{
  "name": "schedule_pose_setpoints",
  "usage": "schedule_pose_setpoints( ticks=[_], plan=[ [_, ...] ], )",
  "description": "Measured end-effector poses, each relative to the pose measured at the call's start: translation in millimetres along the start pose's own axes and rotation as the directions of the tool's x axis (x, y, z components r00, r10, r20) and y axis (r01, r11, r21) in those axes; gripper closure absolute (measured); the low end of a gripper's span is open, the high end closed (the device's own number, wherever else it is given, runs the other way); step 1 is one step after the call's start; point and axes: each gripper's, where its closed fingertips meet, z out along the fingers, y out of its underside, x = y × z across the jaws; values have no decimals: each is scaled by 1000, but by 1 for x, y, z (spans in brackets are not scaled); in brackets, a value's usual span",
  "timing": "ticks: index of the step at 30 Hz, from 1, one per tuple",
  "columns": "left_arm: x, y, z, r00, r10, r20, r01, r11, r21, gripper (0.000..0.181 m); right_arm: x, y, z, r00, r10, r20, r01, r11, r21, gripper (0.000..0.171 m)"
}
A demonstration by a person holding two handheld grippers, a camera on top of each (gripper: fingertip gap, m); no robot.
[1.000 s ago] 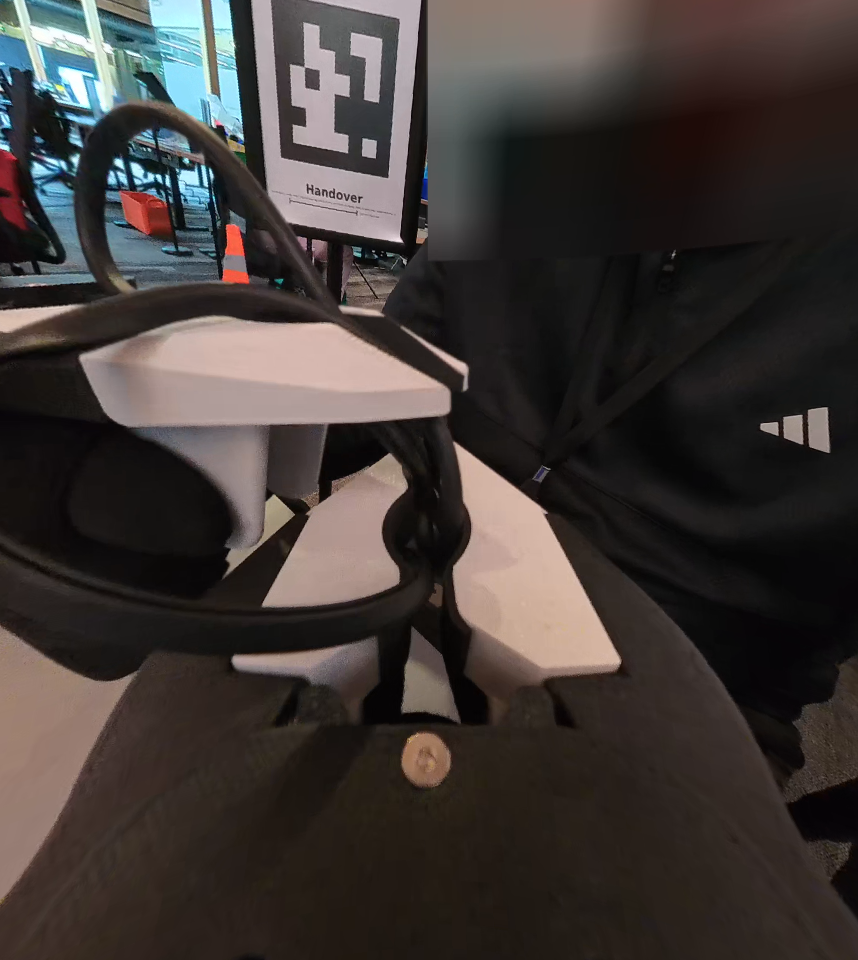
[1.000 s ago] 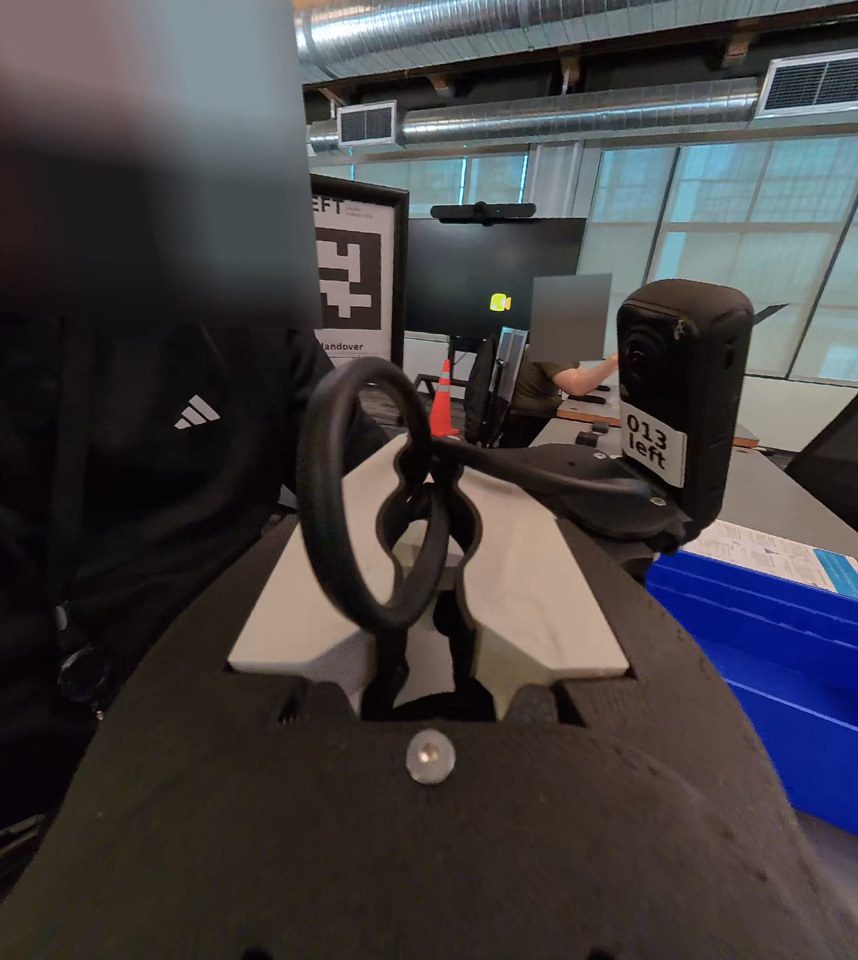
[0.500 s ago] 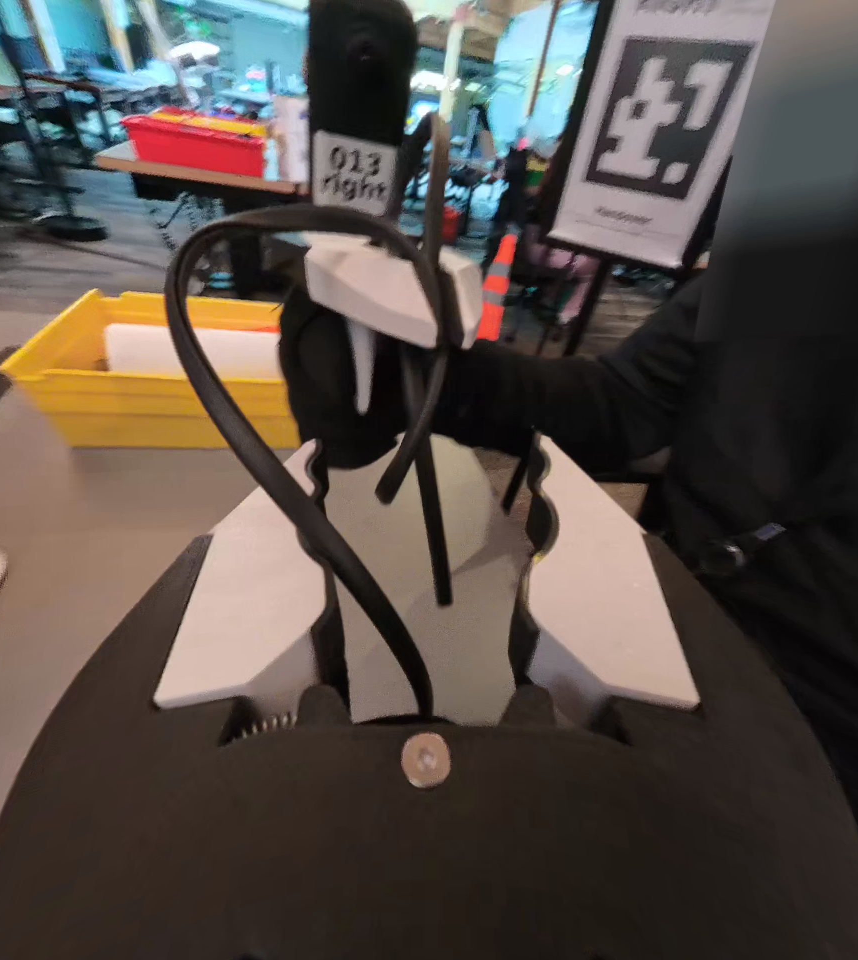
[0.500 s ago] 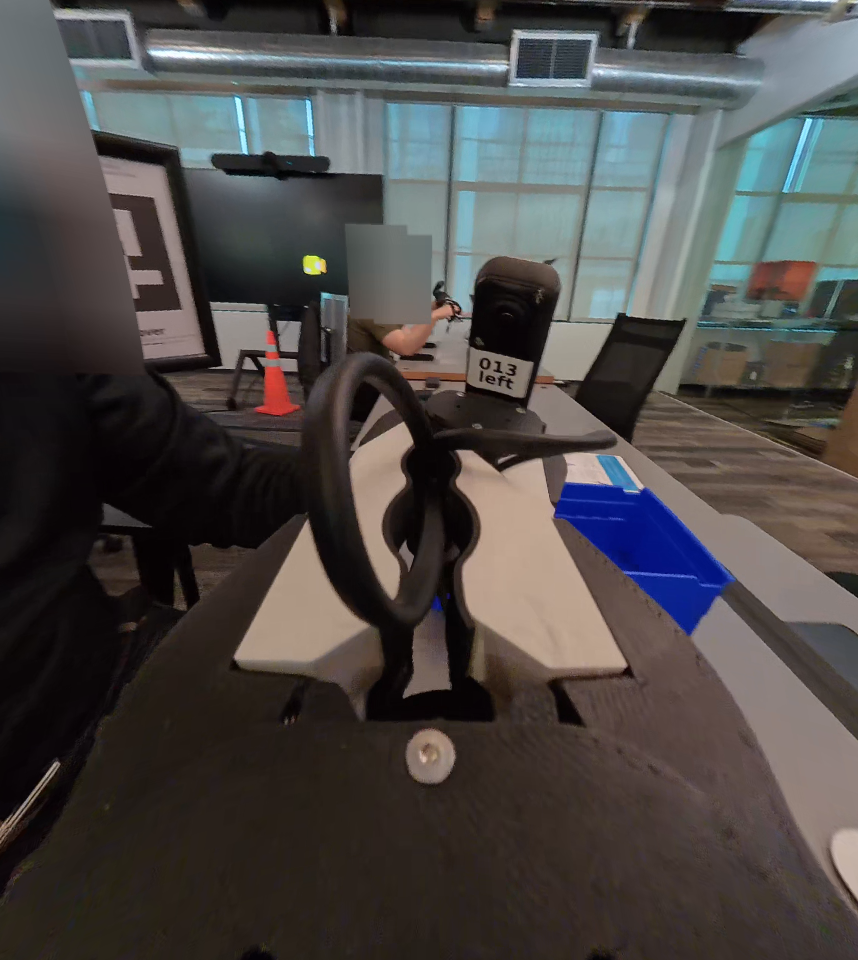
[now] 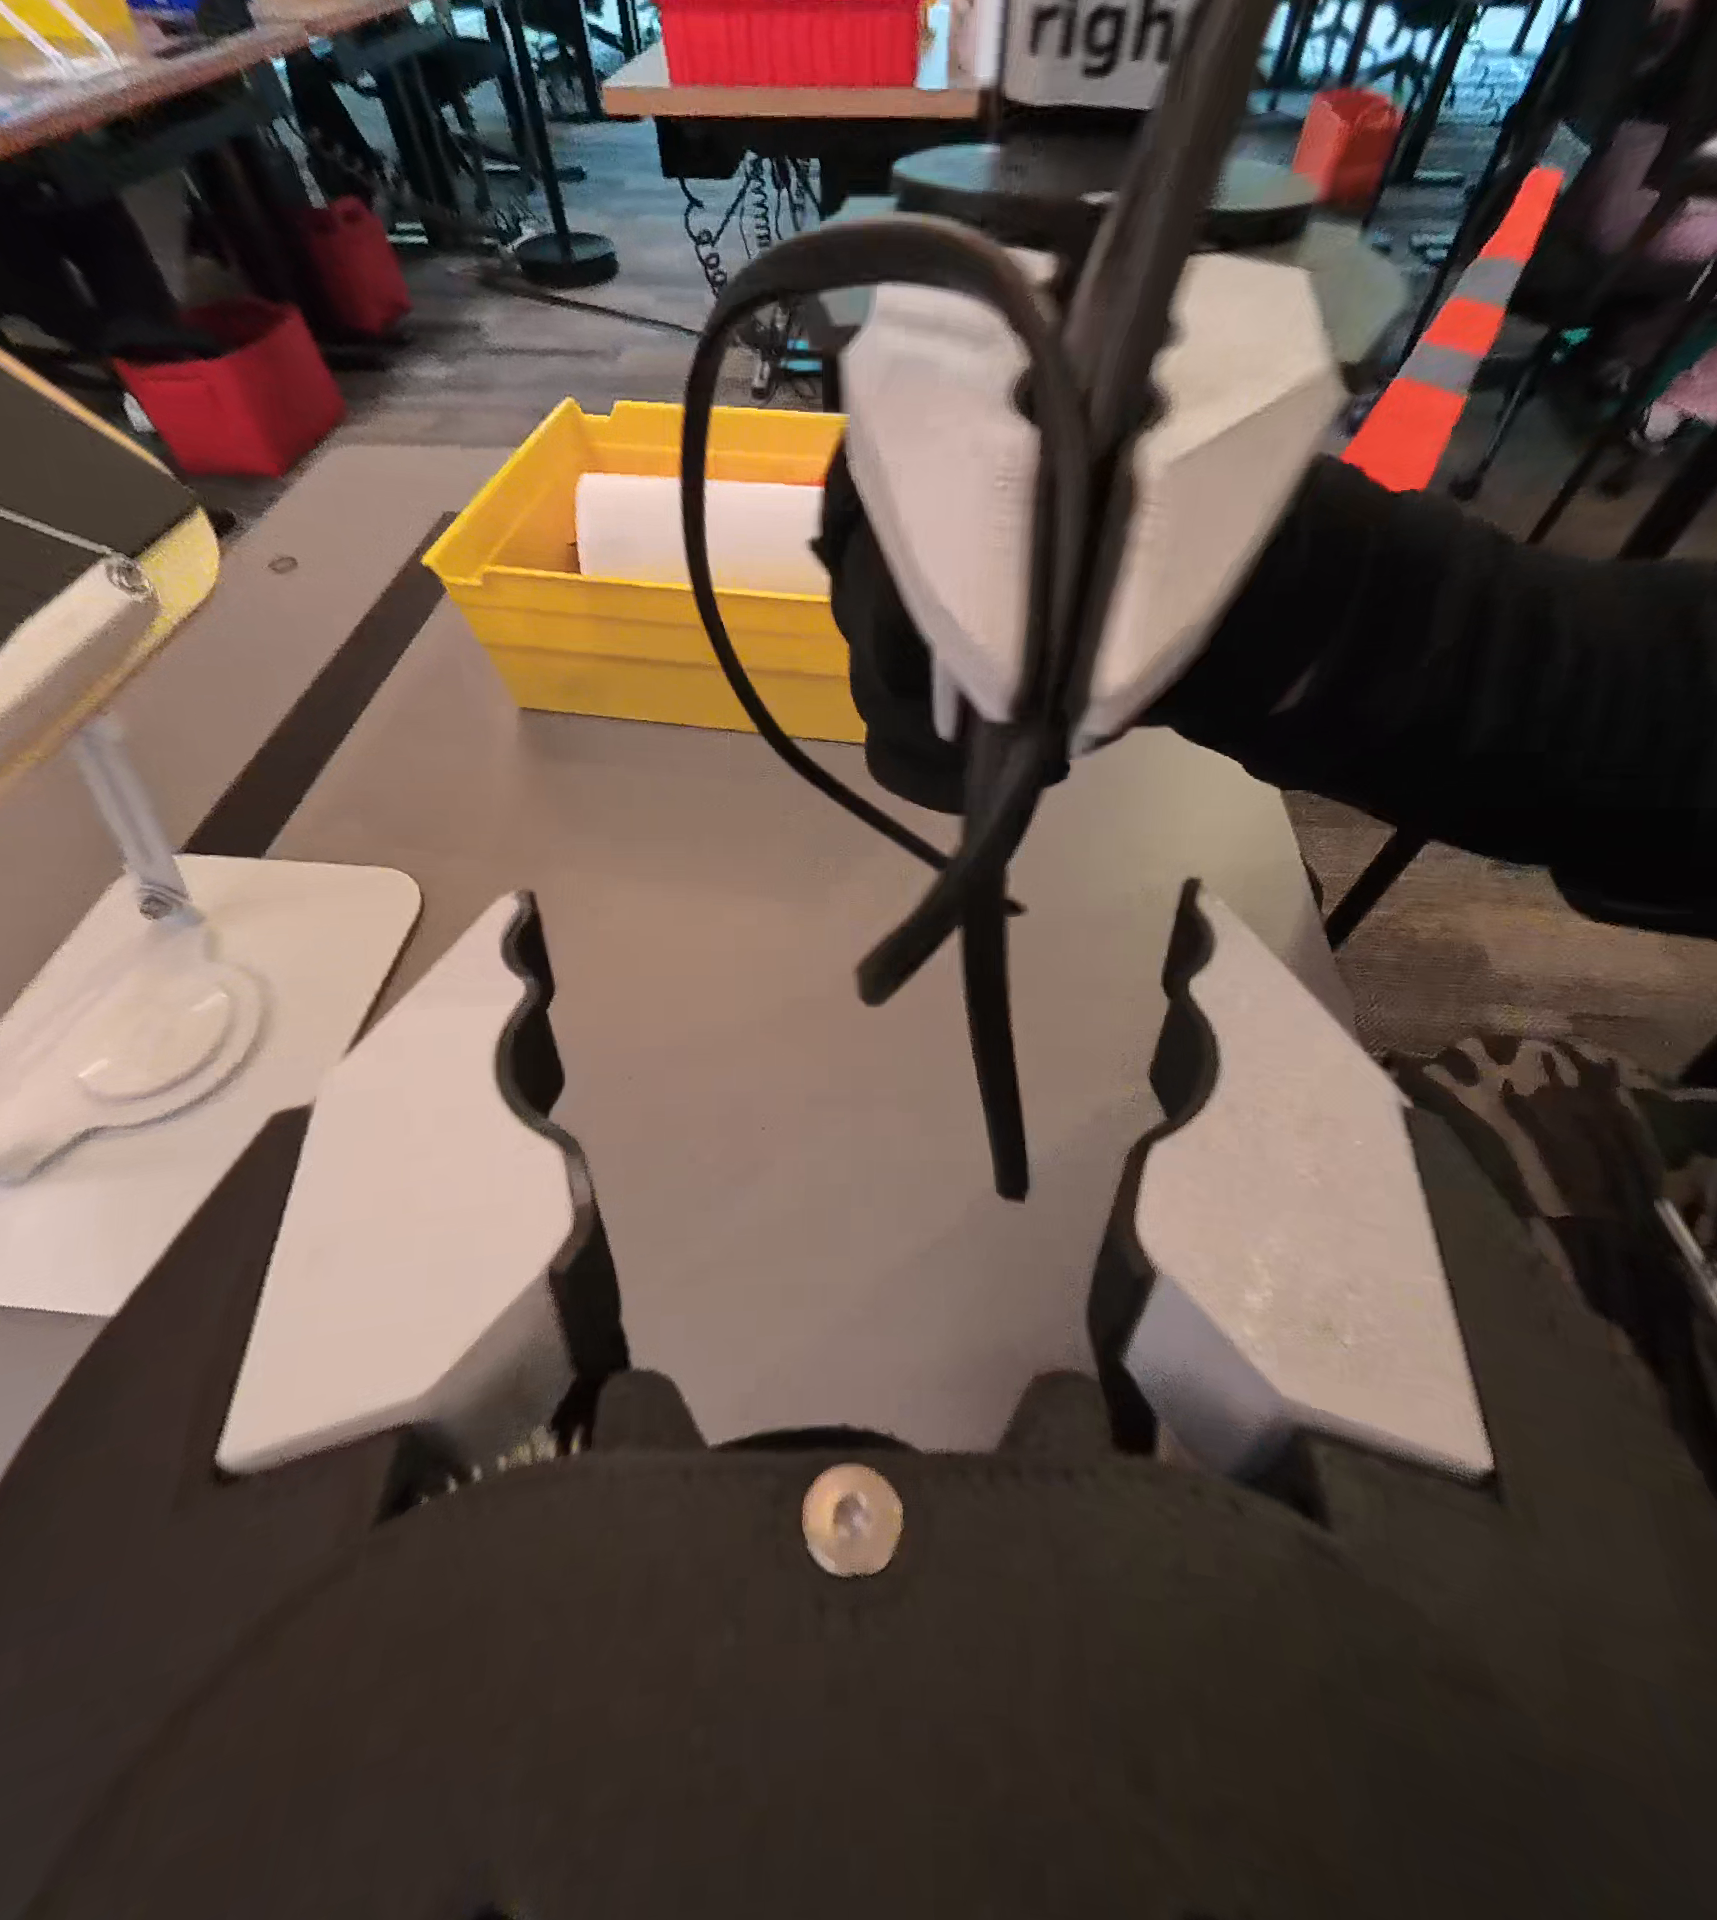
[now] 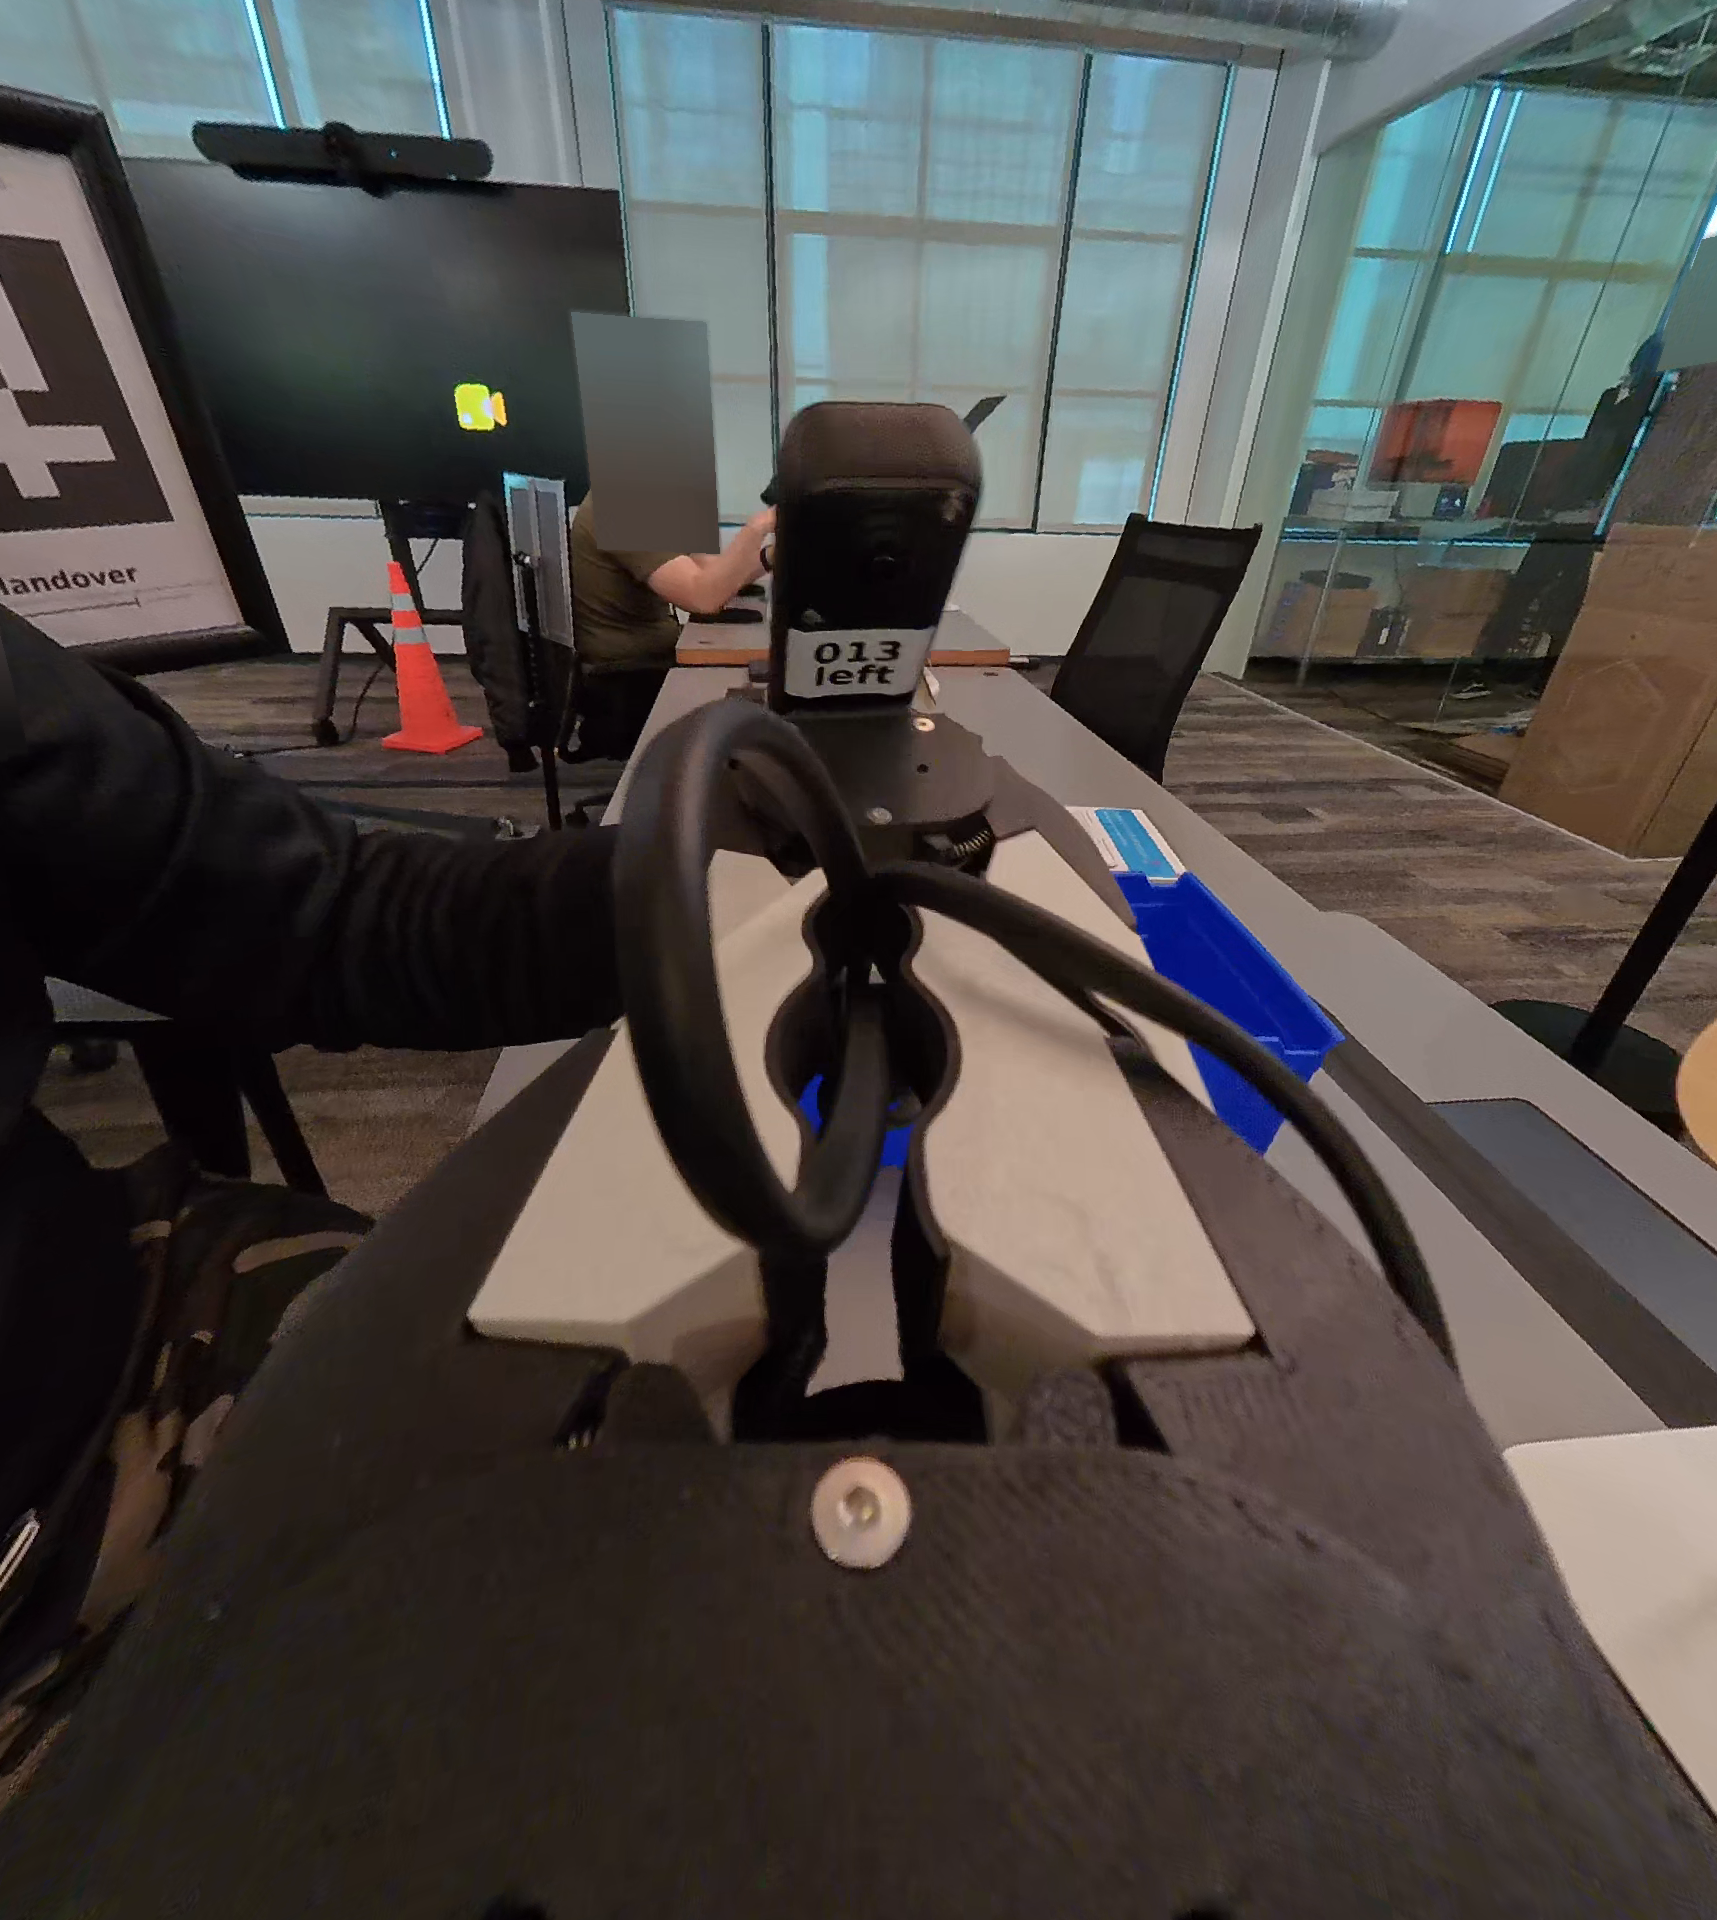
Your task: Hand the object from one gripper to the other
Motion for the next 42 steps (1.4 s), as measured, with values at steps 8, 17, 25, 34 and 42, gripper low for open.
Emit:
schedule_pose_setpoints(
  ticks=[8,17,25,34,42],
  plan=[
    [-11,-24,-21,990,99,105,-112,985,133,127,9,5,1,997,-4,-77,-2,997,-78,170],
    [-36,-22,-17,868,254,426,-261,964,-43,153,38,2,4,960,94,-264,-97,995,2,171],
    [-48,-22,-22,816,244,524,-245,967,-69,178,46,0,8,933,138,-332,-121,990,70,171],
    [-51,-23,-30,886,89,455,-120,992,39,180,46,1,10,937,146,-318,-143,989,33,127],
    [-68,-25,-61,905,-36,423,-7,995,100,180,19,36,13,978,4,-208,-69,950,-305,102]
  ],
)
